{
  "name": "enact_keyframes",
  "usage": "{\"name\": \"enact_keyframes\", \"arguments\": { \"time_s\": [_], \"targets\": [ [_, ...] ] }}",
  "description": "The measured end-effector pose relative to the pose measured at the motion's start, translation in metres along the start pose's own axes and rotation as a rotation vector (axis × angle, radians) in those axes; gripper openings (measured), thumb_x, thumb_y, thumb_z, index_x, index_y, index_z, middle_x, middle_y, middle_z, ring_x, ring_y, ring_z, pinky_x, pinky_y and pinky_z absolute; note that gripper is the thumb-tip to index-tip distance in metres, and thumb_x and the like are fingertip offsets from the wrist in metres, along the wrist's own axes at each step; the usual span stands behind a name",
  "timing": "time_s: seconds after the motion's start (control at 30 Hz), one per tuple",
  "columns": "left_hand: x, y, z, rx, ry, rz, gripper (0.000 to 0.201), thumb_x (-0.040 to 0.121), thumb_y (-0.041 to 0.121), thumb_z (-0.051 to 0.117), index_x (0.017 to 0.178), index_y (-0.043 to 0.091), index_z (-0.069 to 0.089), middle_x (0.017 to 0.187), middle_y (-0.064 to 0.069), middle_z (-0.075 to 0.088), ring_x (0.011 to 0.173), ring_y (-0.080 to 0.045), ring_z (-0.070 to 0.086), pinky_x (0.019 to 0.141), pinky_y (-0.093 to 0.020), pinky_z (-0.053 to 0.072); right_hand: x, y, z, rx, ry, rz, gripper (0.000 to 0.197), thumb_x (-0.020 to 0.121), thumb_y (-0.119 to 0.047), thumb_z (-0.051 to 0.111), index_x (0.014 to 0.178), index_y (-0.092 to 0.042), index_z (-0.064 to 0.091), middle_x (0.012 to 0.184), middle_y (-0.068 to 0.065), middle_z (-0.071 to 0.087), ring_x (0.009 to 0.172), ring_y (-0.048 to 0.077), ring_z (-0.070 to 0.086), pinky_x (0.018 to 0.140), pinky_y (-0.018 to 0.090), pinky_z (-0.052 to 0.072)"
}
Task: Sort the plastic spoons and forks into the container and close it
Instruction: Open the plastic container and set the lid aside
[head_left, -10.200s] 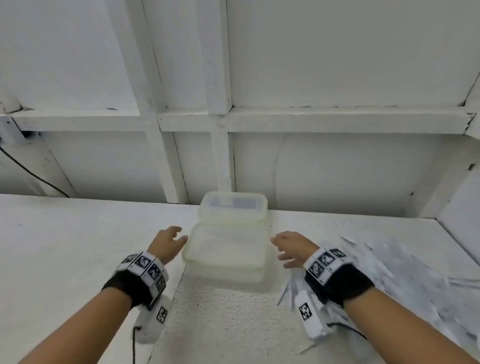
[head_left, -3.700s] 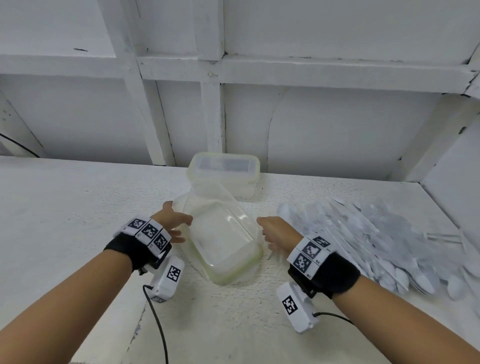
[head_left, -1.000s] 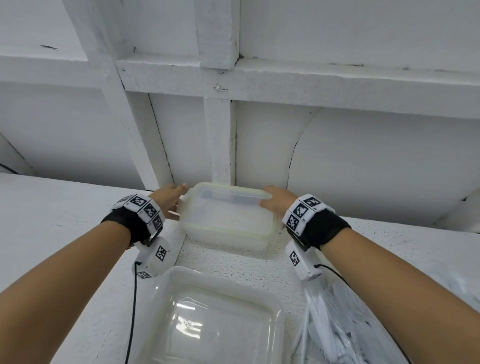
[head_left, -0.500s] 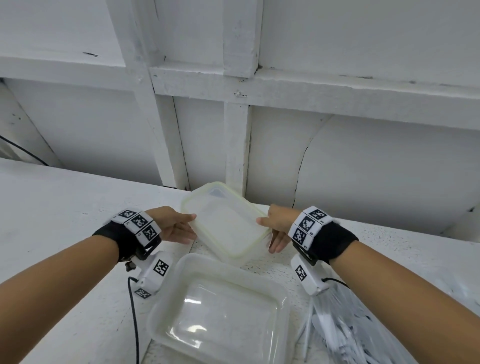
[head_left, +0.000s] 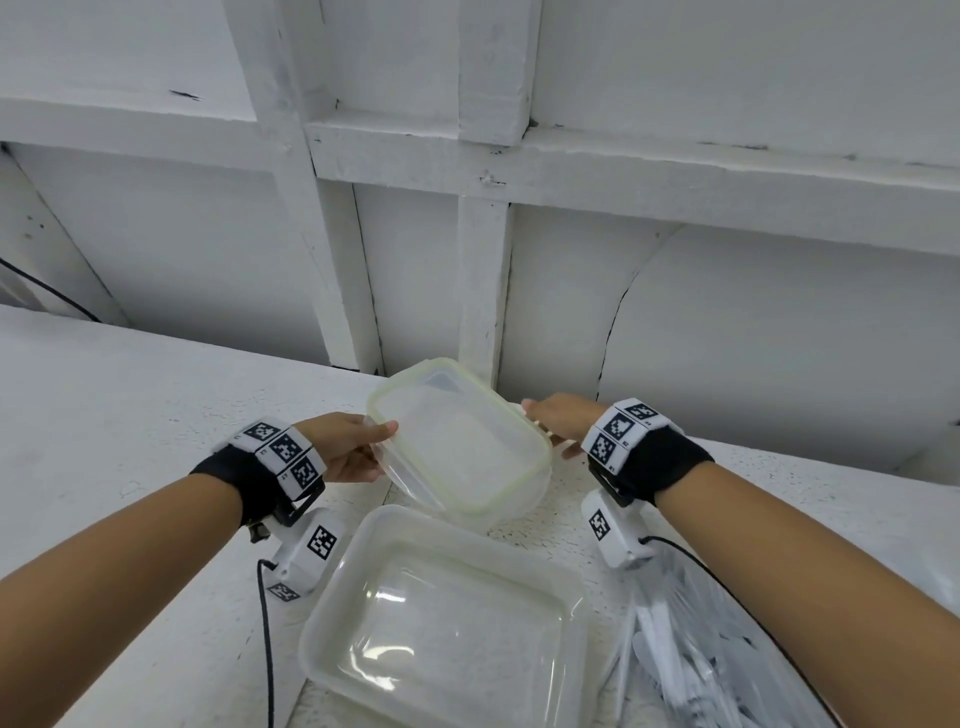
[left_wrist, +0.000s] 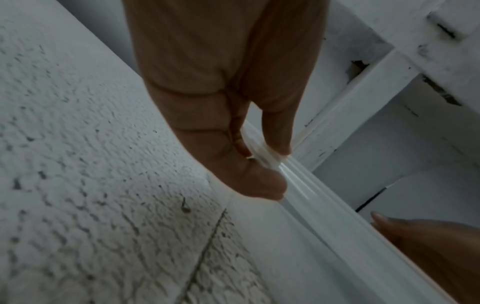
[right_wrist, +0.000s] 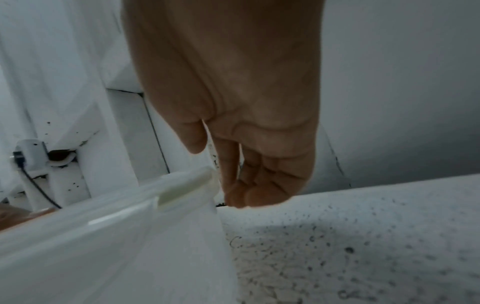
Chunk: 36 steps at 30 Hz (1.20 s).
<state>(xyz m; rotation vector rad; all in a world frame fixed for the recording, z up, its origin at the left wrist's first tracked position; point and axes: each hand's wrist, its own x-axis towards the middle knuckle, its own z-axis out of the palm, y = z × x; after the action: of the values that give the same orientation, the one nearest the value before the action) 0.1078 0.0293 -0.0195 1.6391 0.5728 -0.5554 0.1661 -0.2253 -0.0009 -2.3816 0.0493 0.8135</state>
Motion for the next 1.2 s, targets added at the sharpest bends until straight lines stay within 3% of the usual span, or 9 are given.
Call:
{"name": "enact_keyframes", "arguments": {
  "time_s": [0.13,0.2,0.33,0.47,0.57,0.7,0.87,1.0,1.2],
  "targets": [
    [0.0,0.003,-0.002,0.029,-0.005,-0.009,0.021,0.09,0.024,0.058,0.083,0.004,0.056,0.057,-0.008,0.063,0.046,-0.016,0.06,0.048,-0.022,0.055,0.016,-0.013,0.01,-0.056,0.06,-0.026,0.044,0.099,-0.04,0.03,0.084,-0.005,0.053,0.081,0.008,0.054,0.072,0.022,0.052,0.064,0.03,0.045],
    [-0.001,0.004,-0.002,0.042,-0.012,-0.015,0.021,0.09,0.024,0.059,0.083,0.004,0.055,0.063,-0.01,0.063,0.047,-0.017,0.061,0.049,-0.023,0.056,0.021,-0.016,0.013,-0.103,0.069,-0.05,0.047,0.099,-0.042,0.027,0.088,-0.003,0.051,0.082,0.01,0.053,0.074,0.025,0.05,0.054,0.026,0.032],
    [0.0,0.004,-0.004,0.053,-0.018,-0.013,0.022,0.09,0.024,0.059,0.089,0.002,0.056,0.074,-0.013,0.06,0.049,-0.017,0.063,0.049,-0.024,0.056,0.033,-0.012,0.015,-0.069,0.034,-0.093,0.054,0.098,-0.048,0.028,0.106,-0.004,0.058,0.092,0.007,0.053,0.094,0.026,0.055,0.071,0.028,0.038],
    [0.003,0.004,-0.005,0.064,-0.007,0.002,0.024,0.09,0.025,0.058,0.092,0.002,0.057,0.075,-0.013,0.059,0.05,-0.016,0.062,0.049,-0.025,0.056,0.038,-0.008,0.017,0.076,0.099,-0.203,0.047,0.098,-0.039,0.038,0.063,-0.008,0.045,0.059,0.002,0.043,0.052,0.016,0.041,0.049,0.025,0.029],
    [0.002,0.004,-0.004,0.08,0.022,0.005,0.027,0.088,0.026,0.06,0.091,-0.001,0.056,0.073,-0.014,0.058,0.049,-0.017,0.063,0.049,-0.025,0.056,0.042,-0.006,0.019,0.061,0.141,-0.238,0.05,0.097,-0.04,0.041,0.055,-0.016,0.029,0.055,-0.001,0.031,0.047,0.013,0.029,0.047,0.025,0.022],
    [-0.003,0.009,-0.003,0.12,0.073,0.001,0.03,0.085,0.025,0.065,0.083,-0.004,0.055,0.068,-0.016,0.059,0.044,-0.017,0.063,0.046,-0.026,0.056,0.036,-0.009,0.019,-0.104,0.22,-0.241,0.039,0.096,-0.037,0.044,0.066,-0.013,0.044,0.067,0.005,0.043,0.064,0.023,0.045,0.061,0.029,0.033],
    [-0.016,0.03,-0.005,0.12,0.082,0.088,0.031,0.085,0.027,0.066,0.076,0.001,0.052,0.054,-0.01,0.061,0.04,-0.013,0.06,0.043,-0.021,0.052,-0.023,-0.035,0.011,-0.368,0.154,-0.526,0.051,0.094,-0.049,0.041,0.131,-0.015,0.048,0.131,0.01,0.048,0.118,0.023,0.049,0.096,0.033,0.039],
    [-0.028,0.058,0.005,0.009,0.06,0.22,0.033,0.09,0.032,0.057,0.075,0.003,0.051,0.05,-0.008,0.059,0.04,-0.012,0.059,0.043,-0.02,0.052,-0.071,-0.047,0.015,-0.636,0.084,-0.601,0.075,0.084,-0.068,0.041,0.143,-0.024,0.029,0.136,0.005,0.044,0.122,0.021,0.048,0.092,0.034,0.039],
    [-0.018,0.084,0.017,0.15,0.223,0.286,0.046,0.099,0.046,0.029,0.093,0.009,0.056,0.085,-0.006,0.059,0.085,-0.024,0.059,0.074,-0.039,0.052,-0.072,-0.031,-0.008,-0.466,0.451,-0.664,0.028,0.098,-0.02,0.04,0.121,-0.012,0.054,0.101,0.009,0.063,0.086,0.025,0.061,0.072,0.031,0.048]
  ]
}}
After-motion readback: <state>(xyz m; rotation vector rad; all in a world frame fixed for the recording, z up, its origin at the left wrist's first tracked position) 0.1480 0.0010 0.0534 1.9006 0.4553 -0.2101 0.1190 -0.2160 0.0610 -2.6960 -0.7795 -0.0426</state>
